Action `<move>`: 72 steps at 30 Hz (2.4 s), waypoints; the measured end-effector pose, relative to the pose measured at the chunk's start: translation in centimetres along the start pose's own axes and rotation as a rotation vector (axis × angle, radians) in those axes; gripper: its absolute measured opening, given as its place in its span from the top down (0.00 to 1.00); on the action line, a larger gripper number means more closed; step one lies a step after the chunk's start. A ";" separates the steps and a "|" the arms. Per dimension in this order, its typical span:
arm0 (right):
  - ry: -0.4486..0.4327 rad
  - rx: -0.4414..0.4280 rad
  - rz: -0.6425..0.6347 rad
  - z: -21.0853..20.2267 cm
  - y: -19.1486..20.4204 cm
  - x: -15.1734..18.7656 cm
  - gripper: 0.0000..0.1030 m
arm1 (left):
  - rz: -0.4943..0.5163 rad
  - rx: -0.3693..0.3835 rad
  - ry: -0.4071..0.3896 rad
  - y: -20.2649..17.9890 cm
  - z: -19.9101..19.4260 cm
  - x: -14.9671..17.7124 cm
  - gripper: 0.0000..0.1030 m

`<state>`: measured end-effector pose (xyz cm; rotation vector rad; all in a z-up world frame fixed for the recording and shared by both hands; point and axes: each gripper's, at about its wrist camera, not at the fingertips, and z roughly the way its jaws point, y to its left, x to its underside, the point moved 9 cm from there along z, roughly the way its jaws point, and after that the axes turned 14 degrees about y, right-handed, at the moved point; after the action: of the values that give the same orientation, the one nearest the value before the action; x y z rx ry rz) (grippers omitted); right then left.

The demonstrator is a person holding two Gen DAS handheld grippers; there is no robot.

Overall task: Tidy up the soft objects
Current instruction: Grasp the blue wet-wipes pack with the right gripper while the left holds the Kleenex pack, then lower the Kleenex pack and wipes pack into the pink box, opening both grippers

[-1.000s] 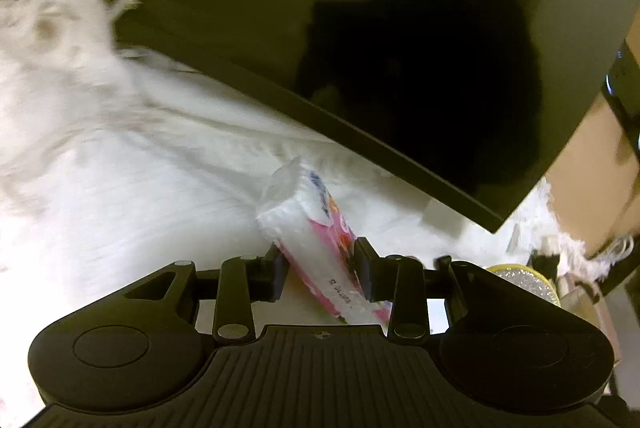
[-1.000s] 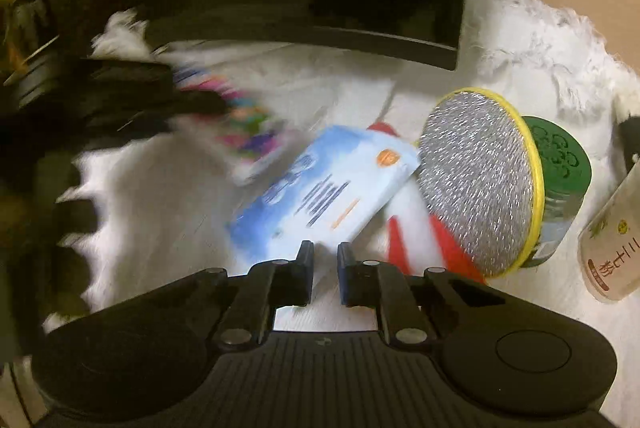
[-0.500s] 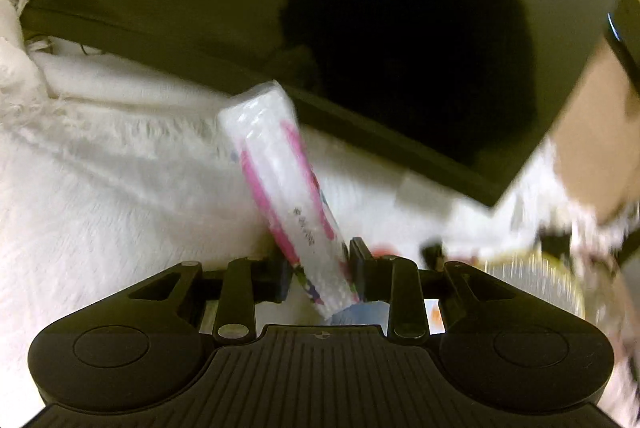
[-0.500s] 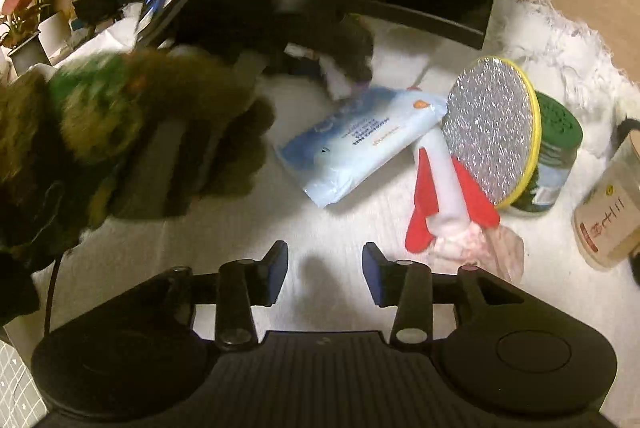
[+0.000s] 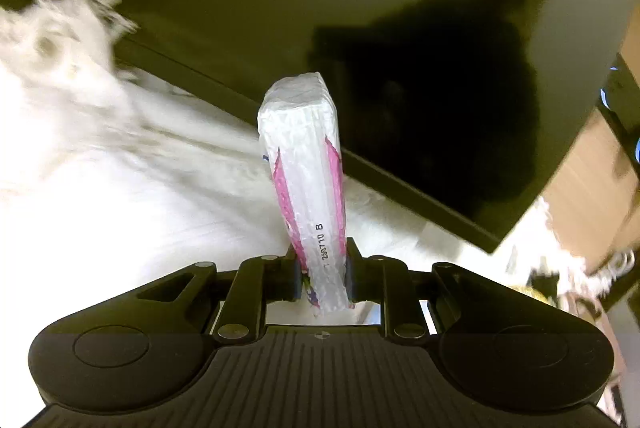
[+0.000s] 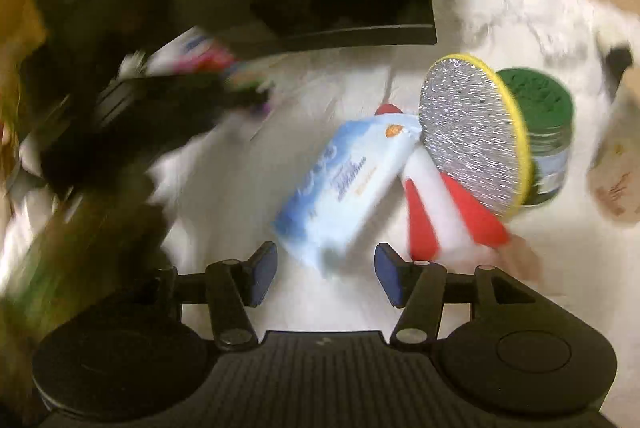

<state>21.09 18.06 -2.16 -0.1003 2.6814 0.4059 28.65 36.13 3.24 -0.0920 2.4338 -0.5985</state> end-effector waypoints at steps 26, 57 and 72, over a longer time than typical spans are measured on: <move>0.022 0.156 -0.205 4.1 2.8 -7.5 0.75 | 0.053 -0.001 0.254 1.2 -6.0 8.3 0.78; -0.335 0.362 -0.051 -28.5 -22.4 -8.1 0.87 | 0.375 0.429 0.294 -35.2 0.9 2.5 0.78; -0.255 0.391 0.081 -28.4 -36.0 -3.4 0.87 | 0.366 0.362 0.506 -43.9 14.5 12.1 0.73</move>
<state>17.54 -24.71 14.28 0.1659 2.4635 -0.0828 24.08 -11.35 5.57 0.7159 2.6625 -0.9652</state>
